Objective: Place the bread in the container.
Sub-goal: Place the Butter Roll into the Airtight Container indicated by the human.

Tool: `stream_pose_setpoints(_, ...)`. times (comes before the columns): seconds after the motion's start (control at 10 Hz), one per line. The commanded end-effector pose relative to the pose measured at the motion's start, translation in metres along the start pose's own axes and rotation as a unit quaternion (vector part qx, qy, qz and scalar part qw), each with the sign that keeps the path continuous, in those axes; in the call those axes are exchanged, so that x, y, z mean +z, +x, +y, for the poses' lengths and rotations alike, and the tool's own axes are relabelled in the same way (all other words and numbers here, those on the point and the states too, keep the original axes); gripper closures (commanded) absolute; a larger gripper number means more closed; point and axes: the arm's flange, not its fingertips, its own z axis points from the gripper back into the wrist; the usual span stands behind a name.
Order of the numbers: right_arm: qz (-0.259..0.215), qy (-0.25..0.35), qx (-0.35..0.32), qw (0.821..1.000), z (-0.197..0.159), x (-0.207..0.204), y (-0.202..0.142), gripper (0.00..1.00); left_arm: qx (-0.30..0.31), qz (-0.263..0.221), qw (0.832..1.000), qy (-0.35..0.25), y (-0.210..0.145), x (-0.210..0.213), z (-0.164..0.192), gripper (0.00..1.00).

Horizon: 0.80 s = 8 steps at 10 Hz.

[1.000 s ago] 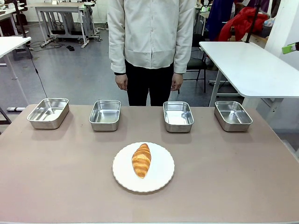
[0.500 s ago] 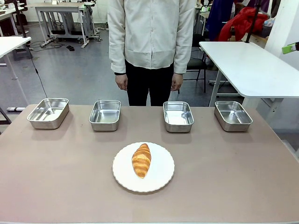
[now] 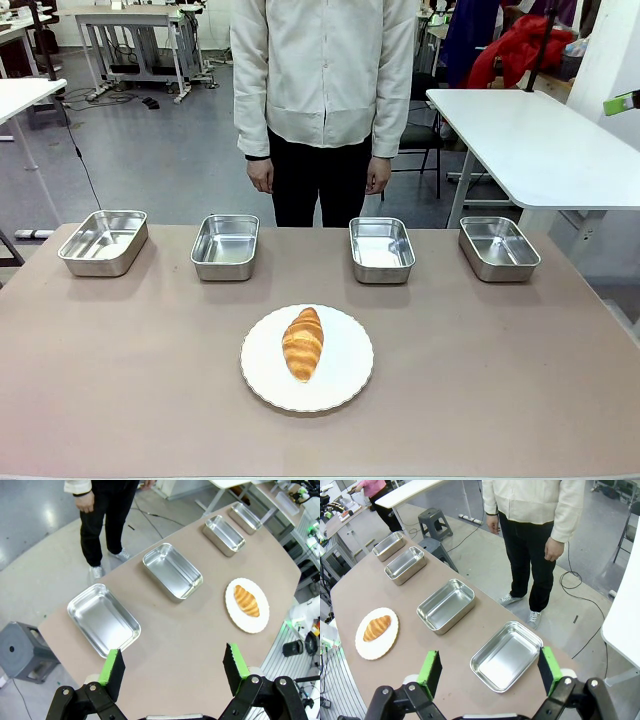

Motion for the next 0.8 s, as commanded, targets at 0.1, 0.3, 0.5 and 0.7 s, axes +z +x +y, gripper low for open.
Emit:
stream_pose_setpoints(0.1, -0.003, 0.003, 0.002, 1.0, 0.0019, 0.0006, 0.0014, 0.0, -0.002, -0.01, 1.0, -0.004, 0.0005, 0.0004, -0.0014, 0.0)
stream_pose_setpoints(0.3, -0.003, 0.003, 0.002, 1.0, 0.0019, 0.0006, 0.0014, 0.0, -0.002, -0.01, 1.0, -0.004, 0.0005, 0.0004, -0.0014, 0.0)
stream_pose_setpoints(0.5, -0.003, 0.003, 0.002, 1.0, 0.0019, 0.0006, 0.0014, 0.0, -0.002, -0.01, 1.0, -0.004, 0.0005, 0.0004, -0.0014, 0.0)
stream_pose_setpoints(0.7, -0.003, 0.003, 0.002, 1.0, 0.0019, 0.0006, 0.0014, 0.0, -0.002, -0.01, 1.0, -0.004, 0.0005, 0.0004, -0.0014, 0.0)
